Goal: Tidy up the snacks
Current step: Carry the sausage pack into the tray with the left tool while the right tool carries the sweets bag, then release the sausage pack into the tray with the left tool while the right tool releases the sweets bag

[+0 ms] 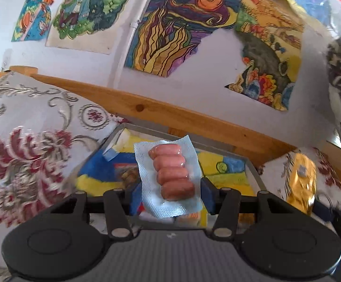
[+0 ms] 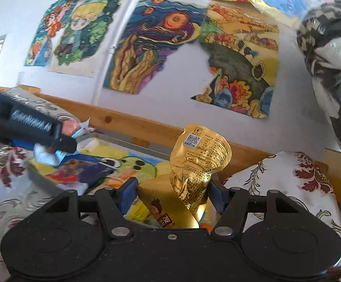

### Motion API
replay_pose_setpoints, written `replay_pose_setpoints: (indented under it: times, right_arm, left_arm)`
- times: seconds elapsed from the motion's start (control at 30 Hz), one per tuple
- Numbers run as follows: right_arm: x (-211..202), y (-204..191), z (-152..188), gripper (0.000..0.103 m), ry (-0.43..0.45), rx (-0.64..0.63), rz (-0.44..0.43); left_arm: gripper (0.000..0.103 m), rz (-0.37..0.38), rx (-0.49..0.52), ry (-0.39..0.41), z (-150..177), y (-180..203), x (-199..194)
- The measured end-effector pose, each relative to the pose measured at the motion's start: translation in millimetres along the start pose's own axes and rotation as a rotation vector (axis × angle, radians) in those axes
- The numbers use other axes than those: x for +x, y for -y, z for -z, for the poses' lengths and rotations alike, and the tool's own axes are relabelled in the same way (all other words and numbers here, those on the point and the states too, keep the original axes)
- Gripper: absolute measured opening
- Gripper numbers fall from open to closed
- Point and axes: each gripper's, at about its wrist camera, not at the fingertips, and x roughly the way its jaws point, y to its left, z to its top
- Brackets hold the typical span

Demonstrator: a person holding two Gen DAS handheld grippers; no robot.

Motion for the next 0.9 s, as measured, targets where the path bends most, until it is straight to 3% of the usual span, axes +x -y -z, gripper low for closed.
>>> replay_pose_setpoints:
  times: [0.17,0.4,0.6,0.9]
  right_arm:
    - [32,18,1,0.066,-0.021,0.045,0.008]
    - [76,20,6,0.066,-0.088,0.082,-0.037]
    - [90,12,12,0.066,-0.108,0.086,-0.086]
    - [100,2,16,0.072,-0.135,0.069,-0.123]
  left_arm:
    - [0.056,0.000,-0.002,-0.033,-16,16,39]
    - [0.056,-0.022,0.026,-0.151,-21,19,86]
    - [0.056,-0.055,-0.068,-0.202,-19,0,101]
    - [0.060,-0.055,-0.049,-0.242,-15,-3,105]
